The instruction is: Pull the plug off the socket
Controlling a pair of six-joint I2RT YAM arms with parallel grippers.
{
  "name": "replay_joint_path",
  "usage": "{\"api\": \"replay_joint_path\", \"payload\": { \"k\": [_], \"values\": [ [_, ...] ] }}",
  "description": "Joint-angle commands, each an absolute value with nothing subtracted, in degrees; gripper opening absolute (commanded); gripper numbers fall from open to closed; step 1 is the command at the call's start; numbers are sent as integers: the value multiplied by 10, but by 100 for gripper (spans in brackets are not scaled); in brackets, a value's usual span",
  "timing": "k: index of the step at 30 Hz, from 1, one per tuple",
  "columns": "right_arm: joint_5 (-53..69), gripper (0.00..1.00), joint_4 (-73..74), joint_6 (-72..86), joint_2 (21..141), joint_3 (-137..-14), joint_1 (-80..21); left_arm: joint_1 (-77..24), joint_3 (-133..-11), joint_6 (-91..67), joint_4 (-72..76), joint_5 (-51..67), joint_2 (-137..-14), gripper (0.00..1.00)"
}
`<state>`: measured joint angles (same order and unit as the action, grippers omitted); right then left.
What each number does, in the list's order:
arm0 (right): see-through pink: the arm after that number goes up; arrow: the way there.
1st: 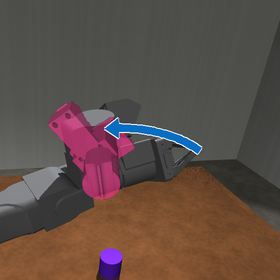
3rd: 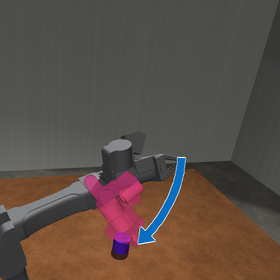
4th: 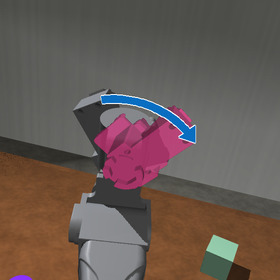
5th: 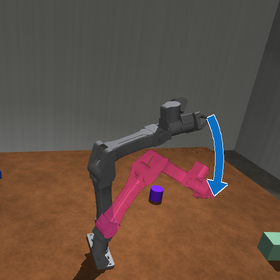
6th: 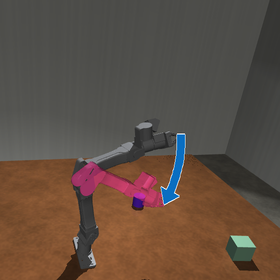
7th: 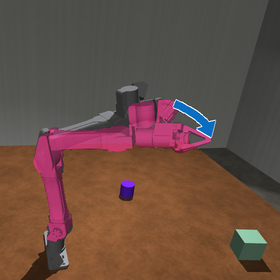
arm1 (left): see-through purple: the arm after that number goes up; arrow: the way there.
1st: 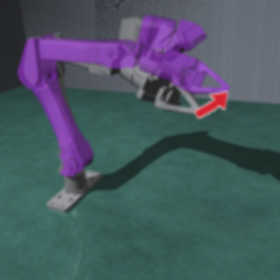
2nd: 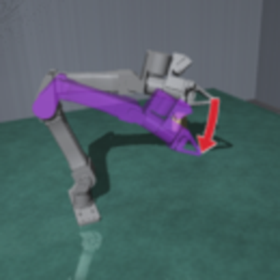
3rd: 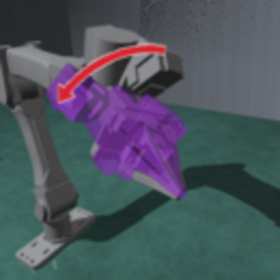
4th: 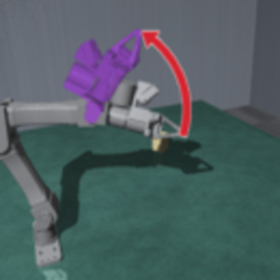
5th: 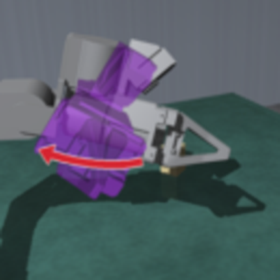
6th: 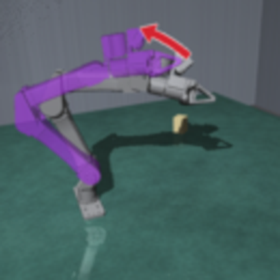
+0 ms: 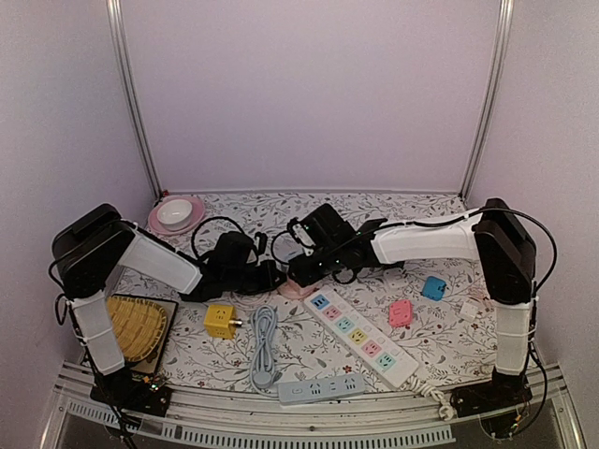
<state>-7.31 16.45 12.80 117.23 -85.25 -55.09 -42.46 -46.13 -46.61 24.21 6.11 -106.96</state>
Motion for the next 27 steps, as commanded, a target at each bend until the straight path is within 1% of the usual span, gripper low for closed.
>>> {"api": "replay_joint_path", "payload": {
  "k": [1, 6, 11, 15, 23, 27],
  "values": [
    [17, 24, 93, 177, 1105, -843, -533, -436, -431, -465, 97, 49, -1121, 0],
    [1, 24, 94, 176, 1105, -847, -541, -437, -431, -466, 99, 50, -1121, 0],
    [-90, 25, 113, 135, 1116, -874, -587, -437, -431, -467, 99, 49, -1121, 0],
    [-149, 25, 127, 97, 1132, -897, -615, -438, -433, -467, 99, 50, -1144, 0],
    [-177, 25, 131, 89, 1123, -889, -615, -439, -434, -467, 98, 49, -1145, 0],
    [-150, 25, 131, 104, 1108, -874, -596, -439, -433, -467, 98, 49, -1143, 0]
  ]
}}
